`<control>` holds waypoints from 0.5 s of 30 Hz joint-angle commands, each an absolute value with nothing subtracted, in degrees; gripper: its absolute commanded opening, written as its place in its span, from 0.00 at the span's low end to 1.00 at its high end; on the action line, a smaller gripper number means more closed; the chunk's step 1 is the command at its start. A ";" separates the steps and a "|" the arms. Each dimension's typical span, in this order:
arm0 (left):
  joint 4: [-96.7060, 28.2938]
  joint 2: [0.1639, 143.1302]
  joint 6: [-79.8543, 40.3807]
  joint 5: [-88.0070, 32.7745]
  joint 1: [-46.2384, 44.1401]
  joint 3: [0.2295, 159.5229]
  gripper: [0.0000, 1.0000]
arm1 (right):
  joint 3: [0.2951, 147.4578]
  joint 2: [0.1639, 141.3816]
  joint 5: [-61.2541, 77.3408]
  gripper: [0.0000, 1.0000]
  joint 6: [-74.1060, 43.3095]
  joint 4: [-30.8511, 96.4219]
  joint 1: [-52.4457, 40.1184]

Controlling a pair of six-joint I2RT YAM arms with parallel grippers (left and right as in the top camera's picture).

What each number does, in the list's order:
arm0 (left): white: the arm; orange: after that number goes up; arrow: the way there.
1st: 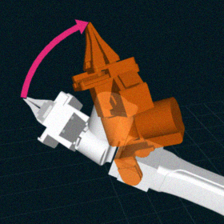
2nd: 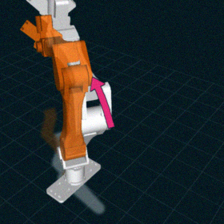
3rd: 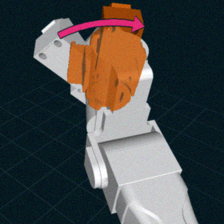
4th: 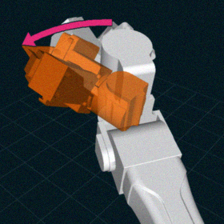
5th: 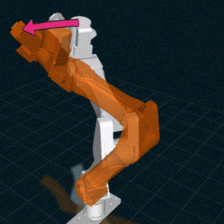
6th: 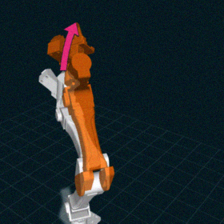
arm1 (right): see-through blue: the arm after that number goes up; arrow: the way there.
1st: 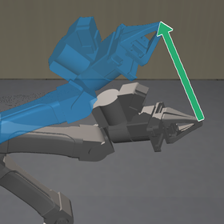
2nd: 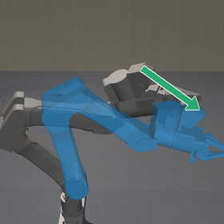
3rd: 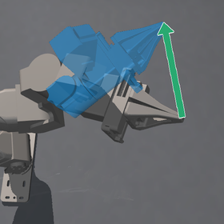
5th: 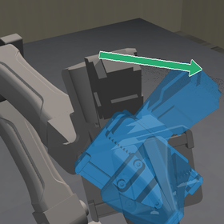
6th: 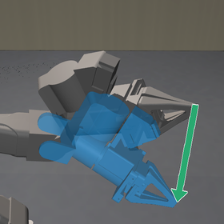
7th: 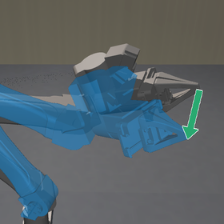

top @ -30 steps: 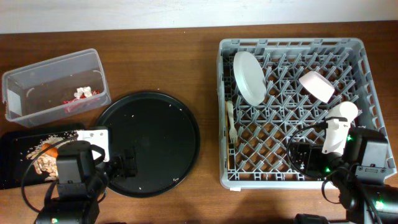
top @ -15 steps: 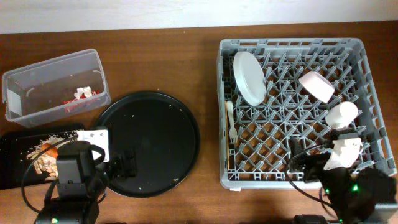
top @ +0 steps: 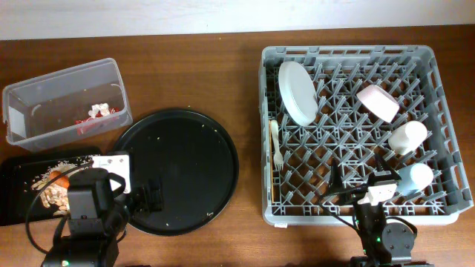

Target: Sort waste into correct bins and load items into the dishwasher rack

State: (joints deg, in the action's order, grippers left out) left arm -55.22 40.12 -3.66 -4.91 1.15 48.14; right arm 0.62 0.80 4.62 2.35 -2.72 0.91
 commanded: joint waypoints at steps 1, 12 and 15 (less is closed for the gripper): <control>-55.16 39.79 -3.16 -4.71 1.28 47.90 0.99 | 0.32 0.19 -3.68 0.99 3.01 2.79 -0.10; -55.18 39.79 -3.16 -4.71 1.28 47.90 0.99 | 0.32 0.19 -2.17 0.99 2.98 4.56 0.01; -55.16 39.79 -3.16 -4.71 1.28 47.90 0.99 | 0.32 0.19 -2.17 0.99 2.98 4.56 0.01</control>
State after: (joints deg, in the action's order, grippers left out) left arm -55.24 40.12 -3.66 -4.91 1.15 48.14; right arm 0.60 0.69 -0.67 3.03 4.25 0.32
